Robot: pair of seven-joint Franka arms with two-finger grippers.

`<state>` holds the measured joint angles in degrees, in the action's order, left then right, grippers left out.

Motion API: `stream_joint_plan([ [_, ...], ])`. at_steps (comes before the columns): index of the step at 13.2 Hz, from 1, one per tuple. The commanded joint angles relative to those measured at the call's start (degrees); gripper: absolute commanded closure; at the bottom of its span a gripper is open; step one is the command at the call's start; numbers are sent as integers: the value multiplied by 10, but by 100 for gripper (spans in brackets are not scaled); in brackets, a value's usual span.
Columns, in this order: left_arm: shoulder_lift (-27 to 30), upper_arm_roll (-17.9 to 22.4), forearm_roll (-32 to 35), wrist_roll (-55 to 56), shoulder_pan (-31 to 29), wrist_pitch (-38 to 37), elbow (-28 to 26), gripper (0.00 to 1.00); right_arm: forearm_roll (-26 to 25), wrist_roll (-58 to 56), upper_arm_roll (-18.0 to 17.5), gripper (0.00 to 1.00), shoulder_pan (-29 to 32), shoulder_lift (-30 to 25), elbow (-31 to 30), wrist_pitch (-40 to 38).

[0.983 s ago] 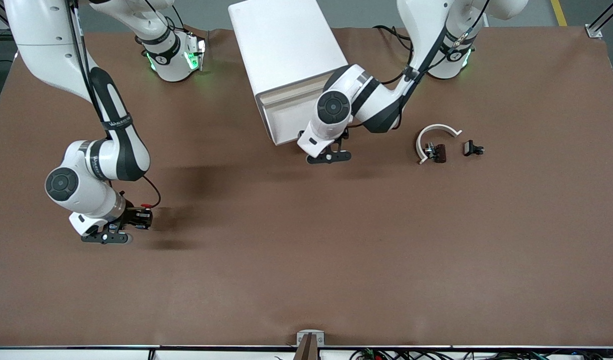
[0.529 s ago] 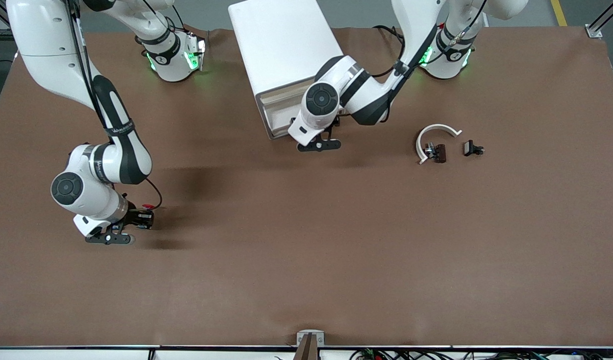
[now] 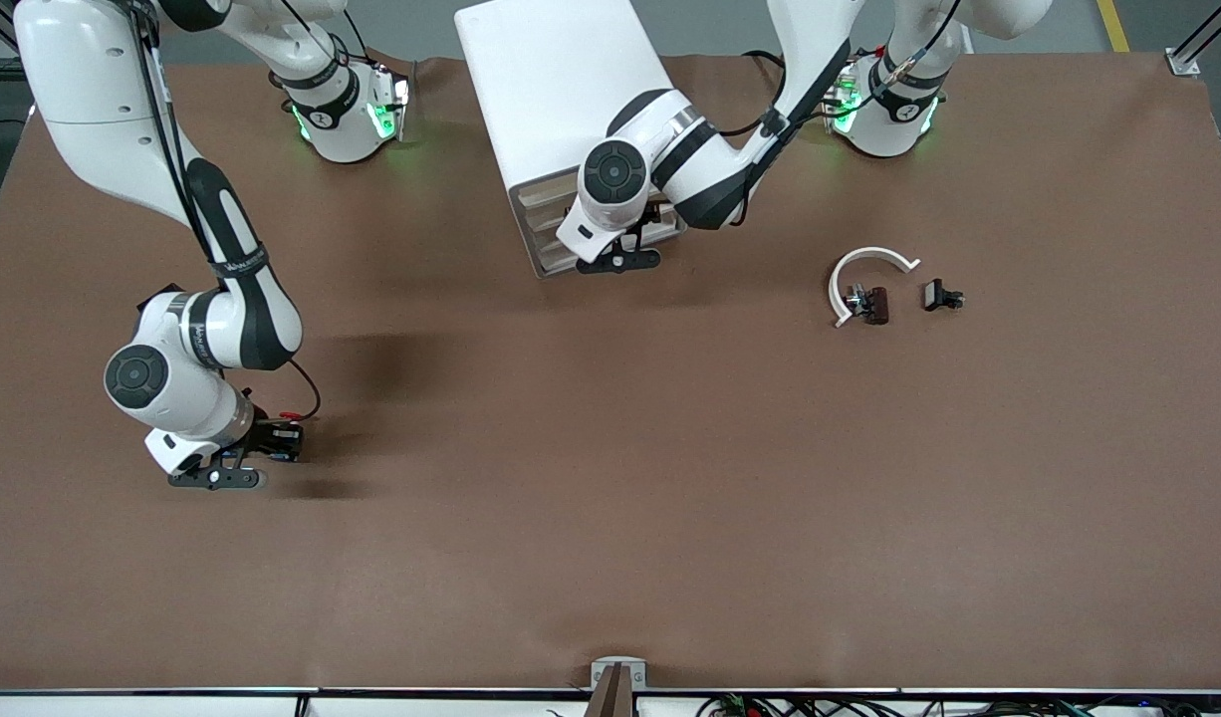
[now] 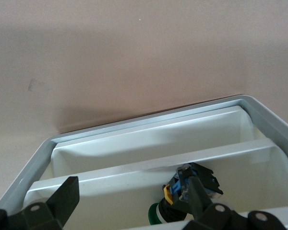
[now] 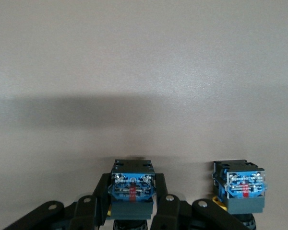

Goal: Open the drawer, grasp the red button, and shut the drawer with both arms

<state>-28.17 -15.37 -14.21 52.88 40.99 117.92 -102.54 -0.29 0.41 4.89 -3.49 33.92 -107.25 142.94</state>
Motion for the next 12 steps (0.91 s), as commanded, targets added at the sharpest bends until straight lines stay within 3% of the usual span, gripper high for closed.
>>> stream_joint_plan([
  [1,8,-10,-9,8,-11,-4,-6,0,-10,-8,-8,100,13,5,6,4],
  [2,7,-5,-9,6,-19,-4,-2,0,-9,-16,-8,62,13,5,6,3],
  [3,7,-5,-6,1,-39,-4,5,0,-8,-30,-8,1,15,5,6,4],
  [9,24,-4,9,2,-193,-14,72,0,-7,-36,-9,0,17,4,20,-5],
  [12,43,-5,116,-22,-259,-58,102,0,-9,-37,-7,0,19,-13,46,-58],
])
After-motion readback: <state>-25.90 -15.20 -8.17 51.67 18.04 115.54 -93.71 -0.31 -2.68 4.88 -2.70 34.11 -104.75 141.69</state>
